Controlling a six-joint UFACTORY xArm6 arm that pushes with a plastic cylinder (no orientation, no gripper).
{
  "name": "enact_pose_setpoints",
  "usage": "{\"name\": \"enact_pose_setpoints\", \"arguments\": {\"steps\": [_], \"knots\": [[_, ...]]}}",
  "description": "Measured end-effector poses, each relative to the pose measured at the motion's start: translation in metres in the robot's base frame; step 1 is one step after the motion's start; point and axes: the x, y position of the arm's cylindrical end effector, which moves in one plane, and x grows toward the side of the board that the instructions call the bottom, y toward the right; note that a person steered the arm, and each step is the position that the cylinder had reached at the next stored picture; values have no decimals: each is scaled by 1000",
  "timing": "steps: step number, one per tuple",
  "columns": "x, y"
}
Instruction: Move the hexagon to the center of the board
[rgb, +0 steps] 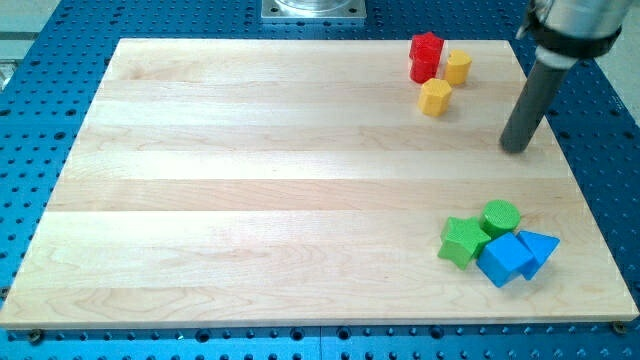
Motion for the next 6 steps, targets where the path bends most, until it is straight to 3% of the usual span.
{"name": "enact_pose_setpoints", "arguments": {"steps": [1, 2, 3, 5, 6], "knots": [[-53, 3], [-75, -9], [-69, -65], [10, -236], [30, -283]]}}
